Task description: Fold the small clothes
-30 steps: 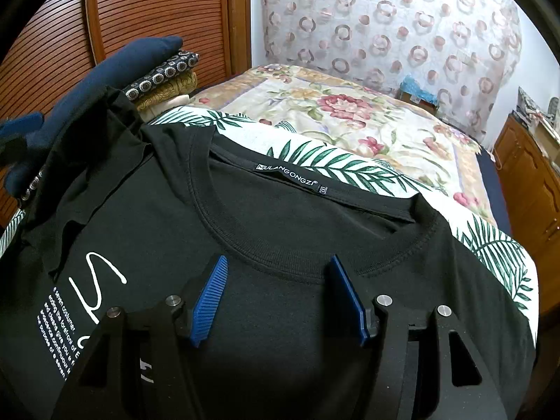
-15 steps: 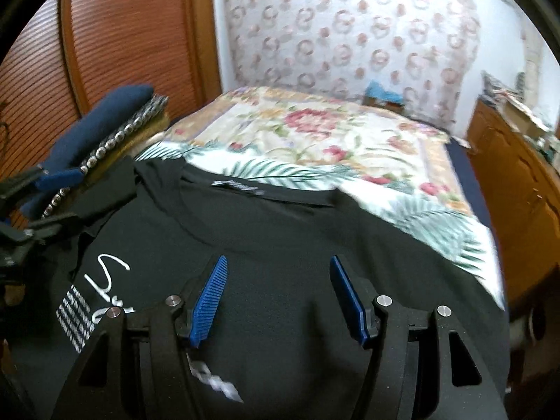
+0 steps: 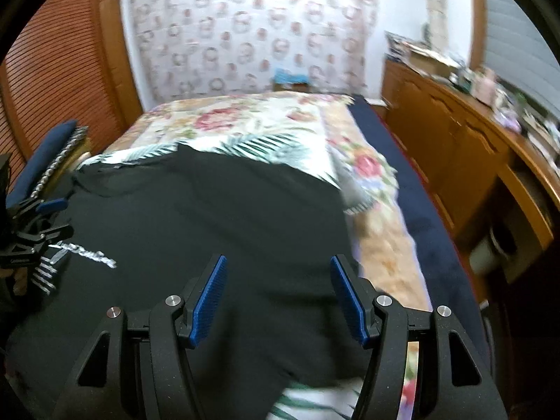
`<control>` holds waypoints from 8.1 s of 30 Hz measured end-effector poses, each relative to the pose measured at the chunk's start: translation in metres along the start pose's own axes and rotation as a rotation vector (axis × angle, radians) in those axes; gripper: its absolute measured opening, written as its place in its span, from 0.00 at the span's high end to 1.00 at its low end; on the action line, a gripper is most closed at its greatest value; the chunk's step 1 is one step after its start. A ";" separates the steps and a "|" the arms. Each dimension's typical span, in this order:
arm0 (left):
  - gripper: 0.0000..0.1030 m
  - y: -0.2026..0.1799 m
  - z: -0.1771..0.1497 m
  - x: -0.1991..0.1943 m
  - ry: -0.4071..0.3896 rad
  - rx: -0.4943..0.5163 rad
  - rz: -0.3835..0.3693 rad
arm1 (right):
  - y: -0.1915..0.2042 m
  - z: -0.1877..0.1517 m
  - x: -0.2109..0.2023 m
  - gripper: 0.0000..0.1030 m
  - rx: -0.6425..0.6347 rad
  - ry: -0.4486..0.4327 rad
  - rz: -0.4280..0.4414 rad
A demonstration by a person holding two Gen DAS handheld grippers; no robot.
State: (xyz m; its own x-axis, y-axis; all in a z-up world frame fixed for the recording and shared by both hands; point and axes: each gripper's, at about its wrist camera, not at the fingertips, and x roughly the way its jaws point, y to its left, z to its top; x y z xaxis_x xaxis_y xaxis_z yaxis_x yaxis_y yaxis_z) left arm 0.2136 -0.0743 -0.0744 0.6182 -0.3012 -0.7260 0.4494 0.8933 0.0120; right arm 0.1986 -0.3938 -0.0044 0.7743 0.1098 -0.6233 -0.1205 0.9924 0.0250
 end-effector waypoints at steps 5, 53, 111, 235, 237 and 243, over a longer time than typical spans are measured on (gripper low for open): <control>0.26 -0.001 -0.001 0.004 0.029 0.002 0.003 | -0.010 -0.020 -0.005 0.39 0.030 0.045 -0.042; 0.26 0.019 -0.007 -0.024 -0.118 -0.084 -0.011 | 0.083 0.004 -0.020 0.94 -0.164 -0.007 0.137; 0.26 0.006 -0.015 -0.034 -0.127 -0.041 -0.013 | 0.036 0.005 0.014 0.94 0.044 0.054 0.065; 0.96 0.132 0.019 -0.049 0.076 -0.139 0.359 | 0.118 0.029 0.100 0.44 -0.288 0.069 0.188; 0.96 0.141 0.018 -0.060 0.048 -0.167 0.367 | 0.118 0.029 0.100 0.44 -0.287 0.069 0.189; 0.96 0.152 0.014 -0.072 0.002 -0.198 0.357 | 0.107 0.032 0.098 0.44 -0.251 0.071 0.191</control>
State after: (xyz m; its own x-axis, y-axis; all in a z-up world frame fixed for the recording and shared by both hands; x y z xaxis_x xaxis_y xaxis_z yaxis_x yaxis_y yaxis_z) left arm 0.2466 0.0784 -0.0112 0.7113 0.0397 -0.7018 0.0742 0.9886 0.1312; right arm 0.2813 -0.2749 -0.0378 0.6784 0.2797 -0.6794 -0.4157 0.9086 -0.0411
